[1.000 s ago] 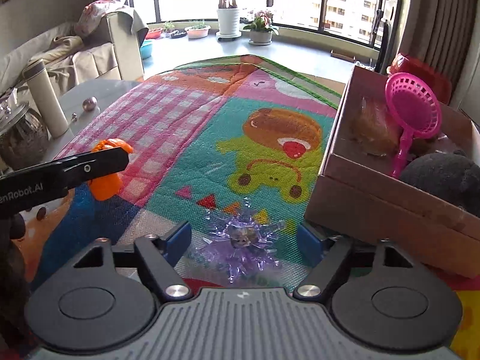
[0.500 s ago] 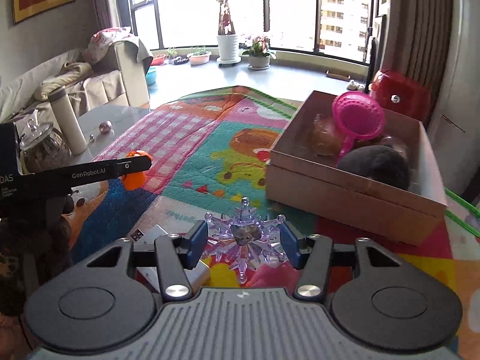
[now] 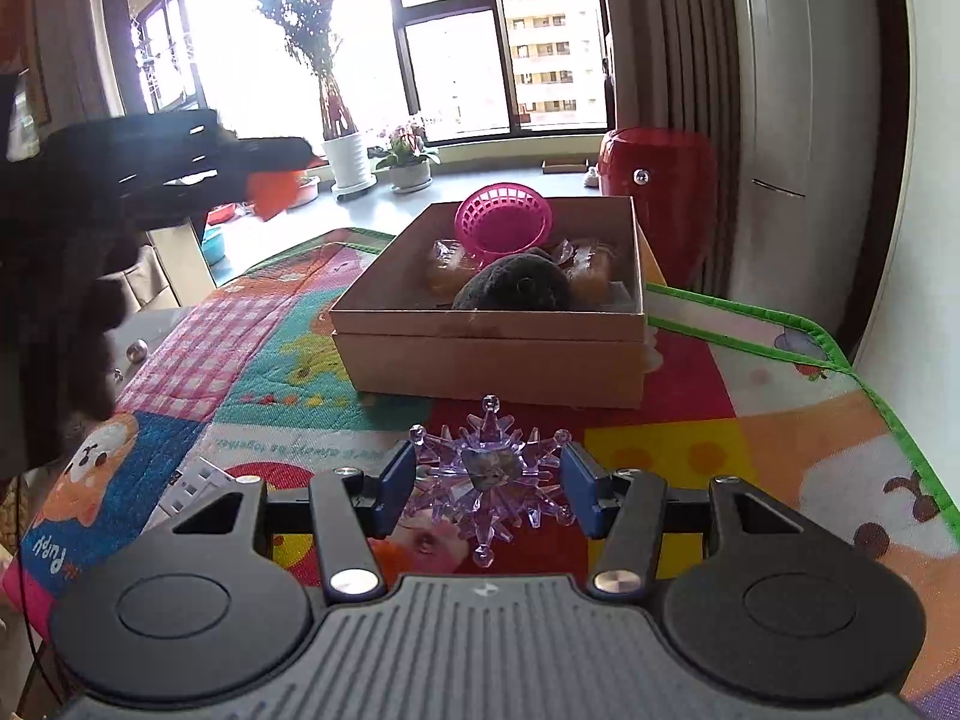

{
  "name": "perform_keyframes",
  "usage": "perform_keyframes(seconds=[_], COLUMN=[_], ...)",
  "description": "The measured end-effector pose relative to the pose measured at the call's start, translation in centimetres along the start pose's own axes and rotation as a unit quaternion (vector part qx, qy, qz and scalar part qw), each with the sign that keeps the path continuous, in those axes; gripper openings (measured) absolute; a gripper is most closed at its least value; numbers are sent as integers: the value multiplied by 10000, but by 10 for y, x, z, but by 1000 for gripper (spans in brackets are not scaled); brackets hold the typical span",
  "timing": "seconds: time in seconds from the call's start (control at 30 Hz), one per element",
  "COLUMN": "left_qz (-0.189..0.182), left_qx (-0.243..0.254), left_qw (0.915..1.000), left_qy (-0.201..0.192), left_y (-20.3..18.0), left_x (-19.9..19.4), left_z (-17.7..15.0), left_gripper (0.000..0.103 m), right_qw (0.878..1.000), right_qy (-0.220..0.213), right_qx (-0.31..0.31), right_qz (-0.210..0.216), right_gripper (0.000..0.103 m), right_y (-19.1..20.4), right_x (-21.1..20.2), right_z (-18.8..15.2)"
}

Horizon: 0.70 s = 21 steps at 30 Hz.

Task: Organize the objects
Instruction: 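Drop the orange ball into the box with the left tool while the right carries the purple star in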

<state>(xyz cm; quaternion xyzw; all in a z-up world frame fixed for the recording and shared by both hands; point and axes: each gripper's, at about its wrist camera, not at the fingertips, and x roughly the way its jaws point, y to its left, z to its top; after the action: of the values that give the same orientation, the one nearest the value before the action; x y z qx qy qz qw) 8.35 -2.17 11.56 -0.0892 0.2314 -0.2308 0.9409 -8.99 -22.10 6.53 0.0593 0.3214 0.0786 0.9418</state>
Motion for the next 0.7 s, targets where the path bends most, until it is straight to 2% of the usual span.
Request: perform_keyframes(seconds=[0.1,0.17,0.27,0.37,0.53,0.57,0.6,0.63,0.67,0.7], left_qz=[435,380,168,75,72,87,116,139,141,125], left_qx=[134,-65,-445,-426,-332,-297,-258,-216,-178,-139], left_qw=[9986,9990,9988,9991,9989,9988,9988,9988,9987,9985], left_qy=[256,239,68,28,320,368,393,421,464,515], left_y=[-3,4,18,32,43,44,46,47,48,49], left_x=[44,49,27,-12,-52,-56,-60,-66,-69,-73], left_z=[-4,-10,-26,-48,-78,-80,-83,-86,-89,-93], left_gripper=[49,49,49,49,49,49,49,49,49,49], right_qw=[10000,9998,9994,9986,9918,9908,9907,9909,9904,9906], right_qy=[-88,-201,-339,-526,-1263,-1340,-1353,-1335,-1371,-1342], right_qx=[-5,-39,-75,-36,-88,-65,-98,-151,-146,-132], right_qz=[5,-12,-16,81,158,146,113,44,-99,-241], right_gripper=[53,53,53,53,53,56,78,90,98,98], right_y=[0,-2,-4,-7,-3,-2,-1,0,1,1], right_x=[-6,-12,-18,-22,-16,-8,2,14,24,31], right_z=[0,1,6,27,104,122,139,153,160,163])
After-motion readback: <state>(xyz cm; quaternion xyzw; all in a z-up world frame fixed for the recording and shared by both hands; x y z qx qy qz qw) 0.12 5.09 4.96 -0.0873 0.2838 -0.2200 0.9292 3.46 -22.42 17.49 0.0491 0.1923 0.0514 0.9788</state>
